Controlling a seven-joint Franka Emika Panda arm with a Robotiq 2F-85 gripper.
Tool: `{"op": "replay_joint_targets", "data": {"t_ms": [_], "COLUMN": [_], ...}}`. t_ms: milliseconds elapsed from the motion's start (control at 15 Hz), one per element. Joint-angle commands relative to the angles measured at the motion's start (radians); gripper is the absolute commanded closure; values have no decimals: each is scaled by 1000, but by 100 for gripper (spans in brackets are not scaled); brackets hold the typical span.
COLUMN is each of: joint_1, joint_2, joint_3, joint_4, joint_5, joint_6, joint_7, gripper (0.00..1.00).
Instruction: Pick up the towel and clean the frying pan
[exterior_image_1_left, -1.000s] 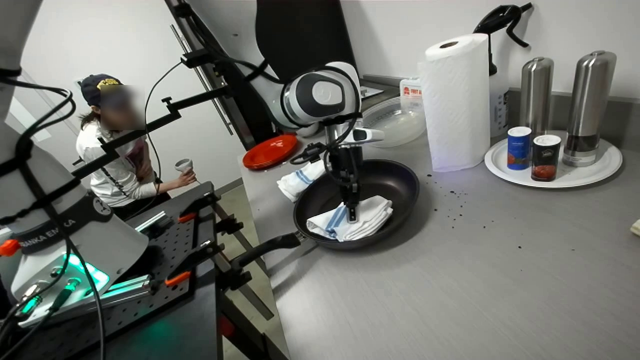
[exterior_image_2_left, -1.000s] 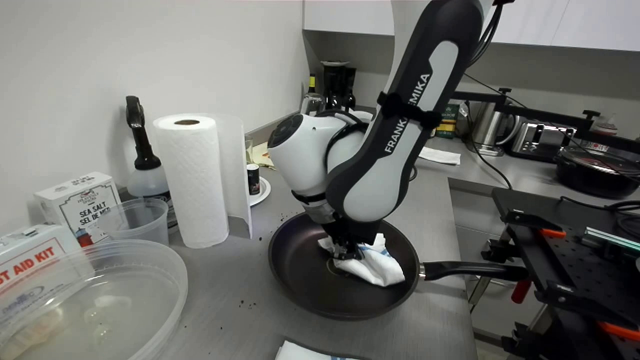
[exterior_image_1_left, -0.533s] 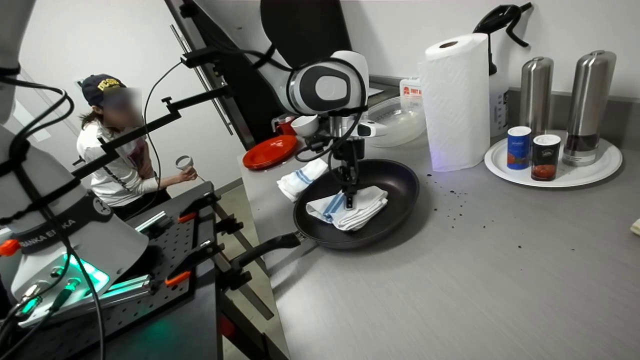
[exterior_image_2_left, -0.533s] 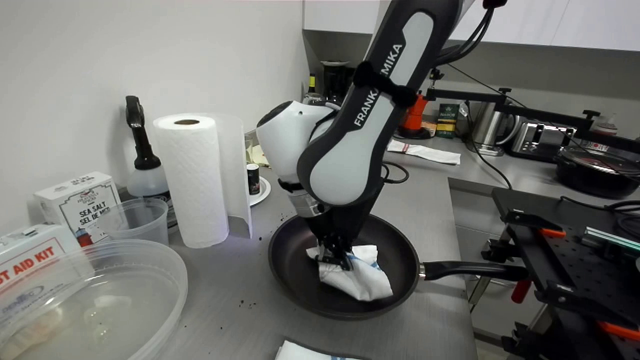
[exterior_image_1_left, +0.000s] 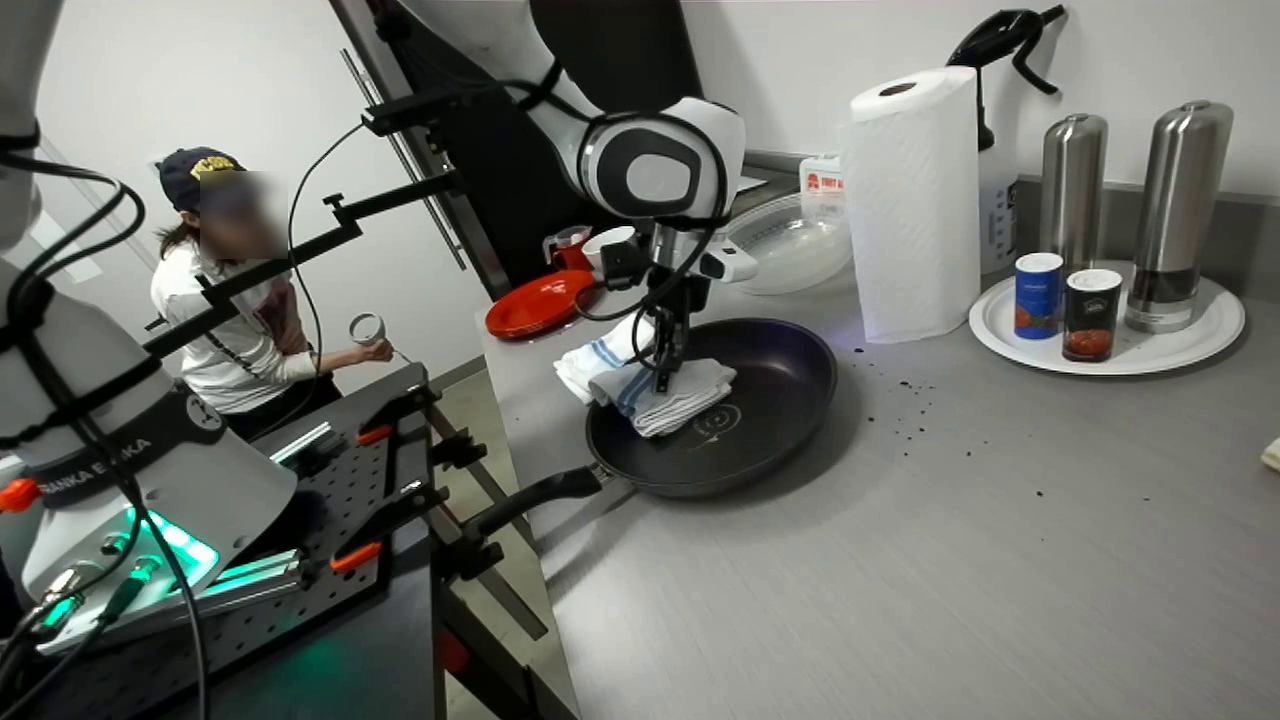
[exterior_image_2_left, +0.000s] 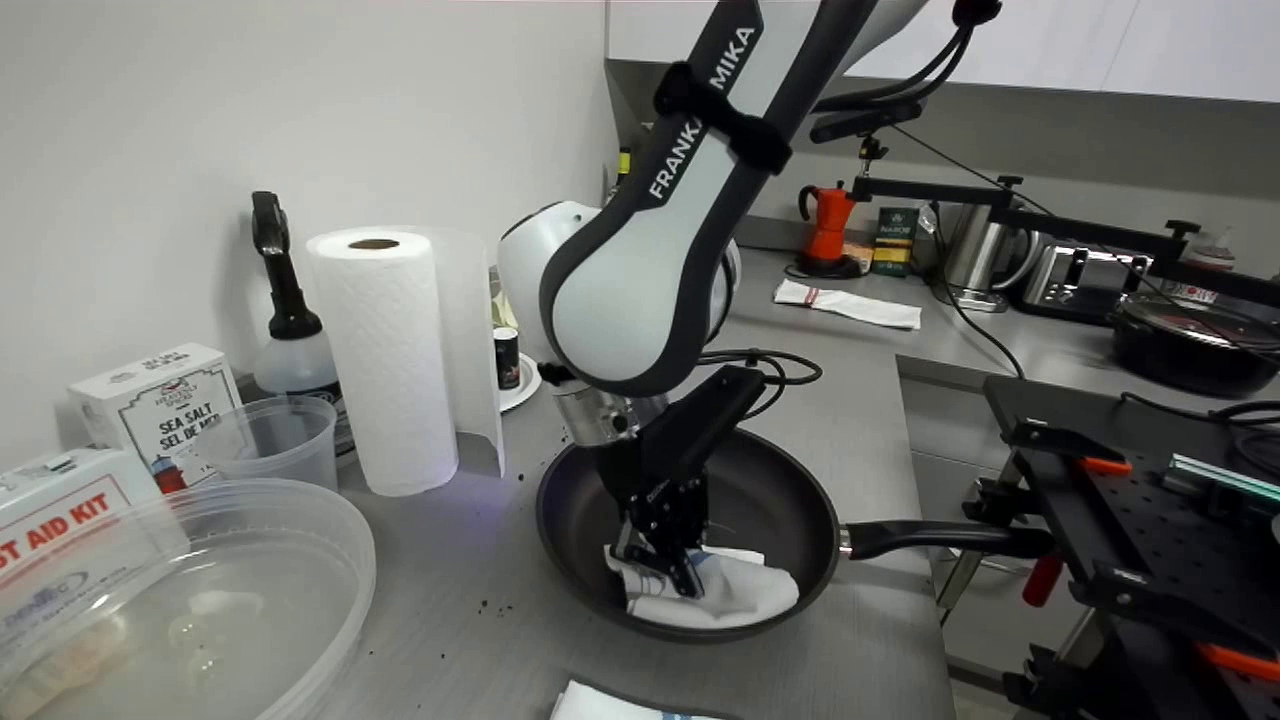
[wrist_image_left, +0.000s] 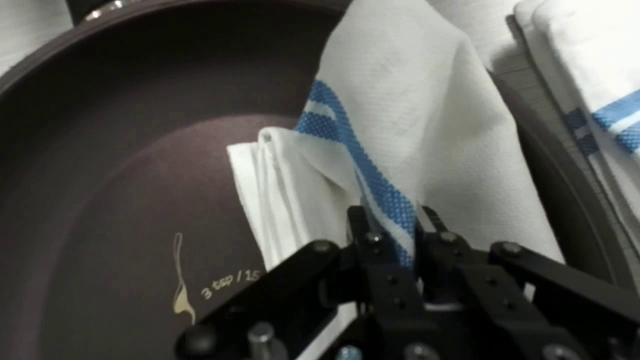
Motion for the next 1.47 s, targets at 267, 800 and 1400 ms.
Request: {"op": "replay_joint_targets", "data": {"t_ms": [267,800,1400], "joint_1": [-76,-127,-184], "joint_2": [4,-151,-515], "joint_3": [60,35,-164], "joint_4": [48,-13,-229], "joint_5": [140,176,43], "joint_6": [-107,-161,-143], "joint_7": [-113,-193,-170], "gripper": [97,97,97]}}
